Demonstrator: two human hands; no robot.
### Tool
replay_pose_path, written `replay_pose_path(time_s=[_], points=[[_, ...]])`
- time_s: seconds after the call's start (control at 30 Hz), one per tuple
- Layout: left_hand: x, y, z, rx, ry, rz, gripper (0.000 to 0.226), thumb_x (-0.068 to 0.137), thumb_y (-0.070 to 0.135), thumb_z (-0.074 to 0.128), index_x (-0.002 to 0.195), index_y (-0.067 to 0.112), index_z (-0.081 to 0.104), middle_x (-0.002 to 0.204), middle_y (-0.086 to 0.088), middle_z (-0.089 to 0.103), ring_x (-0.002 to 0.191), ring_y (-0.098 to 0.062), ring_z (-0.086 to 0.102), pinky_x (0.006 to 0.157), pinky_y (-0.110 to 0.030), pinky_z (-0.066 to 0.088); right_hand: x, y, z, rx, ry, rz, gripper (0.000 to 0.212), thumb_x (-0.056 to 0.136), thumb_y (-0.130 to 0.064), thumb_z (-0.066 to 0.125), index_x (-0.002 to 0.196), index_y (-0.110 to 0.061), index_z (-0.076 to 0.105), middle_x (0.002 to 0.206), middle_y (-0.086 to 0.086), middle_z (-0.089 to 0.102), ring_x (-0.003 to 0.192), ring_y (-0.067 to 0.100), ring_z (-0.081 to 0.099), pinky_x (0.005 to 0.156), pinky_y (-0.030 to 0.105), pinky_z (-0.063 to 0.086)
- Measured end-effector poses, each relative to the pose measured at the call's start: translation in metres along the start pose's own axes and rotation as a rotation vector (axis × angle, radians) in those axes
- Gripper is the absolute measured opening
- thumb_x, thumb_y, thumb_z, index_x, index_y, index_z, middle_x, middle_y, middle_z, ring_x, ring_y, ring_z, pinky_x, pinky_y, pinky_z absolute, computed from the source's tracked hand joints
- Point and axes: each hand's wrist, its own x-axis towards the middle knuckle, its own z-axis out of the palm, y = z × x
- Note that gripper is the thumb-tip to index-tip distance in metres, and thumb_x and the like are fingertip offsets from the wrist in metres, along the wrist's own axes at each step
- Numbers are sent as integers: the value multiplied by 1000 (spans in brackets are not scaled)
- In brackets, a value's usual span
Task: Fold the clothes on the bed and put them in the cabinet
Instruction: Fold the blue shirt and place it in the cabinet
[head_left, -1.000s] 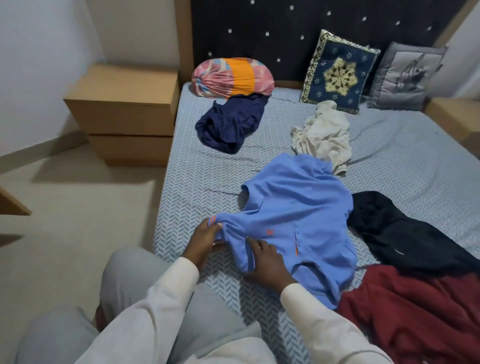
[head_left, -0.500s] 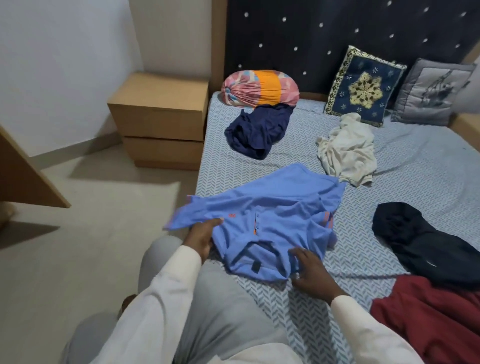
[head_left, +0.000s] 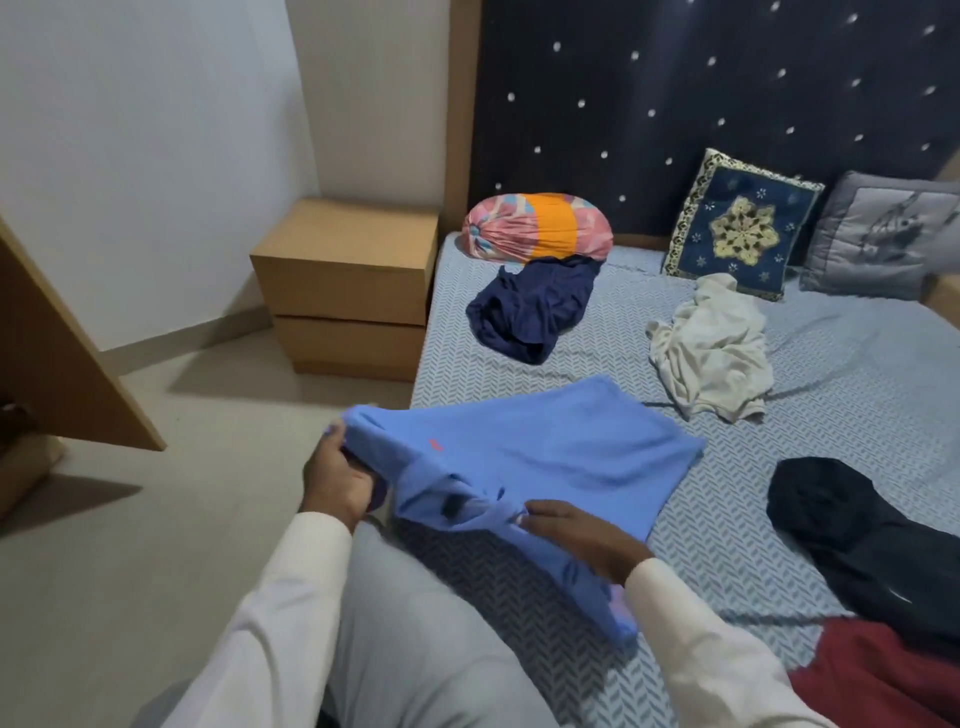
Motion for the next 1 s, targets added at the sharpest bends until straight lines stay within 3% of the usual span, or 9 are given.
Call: replay_pose_path(time_s=[0.13, 0.23, 0.37, 0.47, 0.57, 0.67, 0.77, 0.87, 1.0], points=[[7, 62, 21, -75, -61, 214, 28, 98, 39, 47, 96, 18, 66, 90, -3, 73, 93, -17, 66, 82, -35, 49, 15, -65, -3, 186, -296, -38, 22, 92, -9, 65, 76, -20, 56, 61, -27, 59, 63, -14, 54, 63, 4, 39], [5, 96, 79, -121, -259, 245, 30, 95, 39, 47, 86, 20, 67, 83, 1, 69, 83, -12, 68, 80, -30, 50, 34, -85, -19, 365, -303, -110, 23, 87, -23, 74, 107, -16, 68, 100, -7, 73, 98, 7, 67, 84, 23, 52], [1, 97, 195, 1, -530, 241, 41, 100, 48, 38, 107, 16, 62, 104, -7, 67, 97, -18, 66, 86, -30, 53, 40, -86, -66, 684, -79, -283, 38, 85, -21, 72, 121, -14, 62, 116, 7, 71, 108, 21, 67, 87, 31, 55], [-3, 55, 257, 444, -735, 265, 39, 94, 51, 52, 111, 16, 60, 101, -2, 67, 91, -16, 65, 80, -30, 52, 37, -55, -115, 1012, 140, -338, 49, 87, -26, 67, 131, -7, 58, 127, 15, 64, 116, 27, 63, 93, 37, 54], [27, -17, 241, 1219, -588, 512, 54, 96, 41, 55, 143, 16, 43, 140, -4, 51, 128, -19, 48, 106, -32, 37, 34, 11, -159, 1159, 452, -224, 45, 100, -29, 50, 139, -9, 52, 135, 16, 59, 122, 28, 59, 103, 42, 49], [59, -88, 156, 1621, -624, 488, 95, 68, 66, 39, 145, 11, 40, 144, -14, 48, 132, -27, 46, 107, -31, 33, 22, 81, -154, 1110, 584, 158, 50, 90, -41, 59, 130, -10, 60, 102, 15, 73, 85, 26, 72, 66, 34, 60], [57, -134, 84, 1964, -606, 371, 115, 48, 75, 24, 147, 17, 36, 139, -14, 46, 128, -30, 44, 105, -33, 32, 11, 105, -116, 1019, 547, 408, 22, 86, -32, 69, 102, -18, 65, 78, 3, 67, 66, 19, 63, 44, 19, 48], [41, -158, 49, 2094, -646, 386, 111, 50, 83, 37, 142, 22, 40, 130, -10, 48, 120, -31, 48, 96, -38, 42, 34, 118, -102, 926, 637, 418, 33, 77, -27, 80, 103, -11, 66, 81, 5, 71, 67, 21, 67, 48, 22, 51], [38, -179, 33, 2220, -633, 691, 70, 57, 69, 58, 106, 19, 62, 87, -7, 55, 73, -32, 58, 56, -37, 51, 46, 111, -112, 891, 512, 407, 6, 88, -4, 58, 89, -5, 64, 67, 12, 68, 54, 23, 66, 52, 28, 54]])
